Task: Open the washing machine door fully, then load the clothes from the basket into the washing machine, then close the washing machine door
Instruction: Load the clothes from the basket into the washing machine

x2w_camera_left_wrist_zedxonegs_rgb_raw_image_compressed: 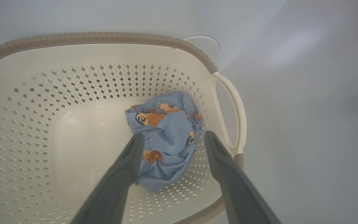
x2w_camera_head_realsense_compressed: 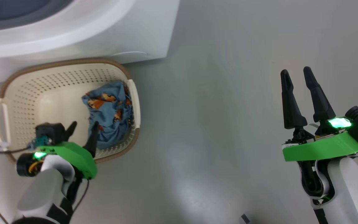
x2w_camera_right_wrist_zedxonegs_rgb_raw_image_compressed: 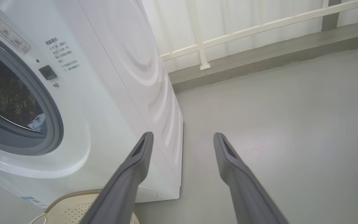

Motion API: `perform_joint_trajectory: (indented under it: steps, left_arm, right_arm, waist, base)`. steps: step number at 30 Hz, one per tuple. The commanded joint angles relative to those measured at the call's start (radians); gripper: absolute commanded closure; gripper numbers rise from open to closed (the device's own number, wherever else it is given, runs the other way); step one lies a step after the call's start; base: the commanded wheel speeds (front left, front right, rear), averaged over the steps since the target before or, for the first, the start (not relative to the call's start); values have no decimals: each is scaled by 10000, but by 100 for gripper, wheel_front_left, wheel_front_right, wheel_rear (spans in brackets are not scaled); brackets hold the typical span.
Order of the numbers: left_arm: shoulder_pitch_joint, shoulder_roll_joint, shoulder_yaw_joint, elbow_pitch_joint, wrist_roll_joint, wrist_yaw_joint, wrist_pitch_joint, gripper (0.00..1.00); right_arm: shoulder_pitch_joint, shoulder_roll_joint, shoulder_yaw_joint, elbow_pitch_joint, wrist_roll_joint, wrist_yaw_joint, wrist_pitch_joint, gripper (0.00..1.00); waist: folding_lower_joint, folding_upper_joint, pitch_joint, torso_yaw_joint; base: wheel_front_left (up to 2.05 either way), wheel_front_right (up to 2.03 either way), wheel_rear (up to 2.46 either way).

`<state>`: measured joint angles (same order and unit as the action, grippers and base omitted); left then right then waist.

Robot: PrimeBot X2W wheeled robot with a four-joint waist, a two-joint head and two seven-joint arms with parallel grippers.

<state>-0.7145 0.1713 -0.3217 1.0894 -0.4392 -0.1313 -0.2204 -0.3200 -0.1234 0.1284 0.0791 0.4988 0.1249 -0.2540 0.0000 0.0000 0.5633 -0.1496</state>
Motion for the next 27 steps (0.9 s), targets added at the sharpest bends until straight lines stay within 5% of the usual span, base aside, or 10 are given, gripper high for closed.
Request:
perform_joint_trajectory:
  steps: [1,27]
  left_arm:
    - [-149,425,113,-3,-167,6,54,0]
    - [-2383,2311,-3155,572,-3251,6,2317,0]
  right_arm:
    - [-16,25,210,-285,-97,58,-78,0]
    - [-520,579,414,-703,-73,58,-78,0]
  waist:
    - [0,0,513,-508]
    - [0,0,2317,-1835]
  base:
    - [0,0,0]
    - [0,0,0]
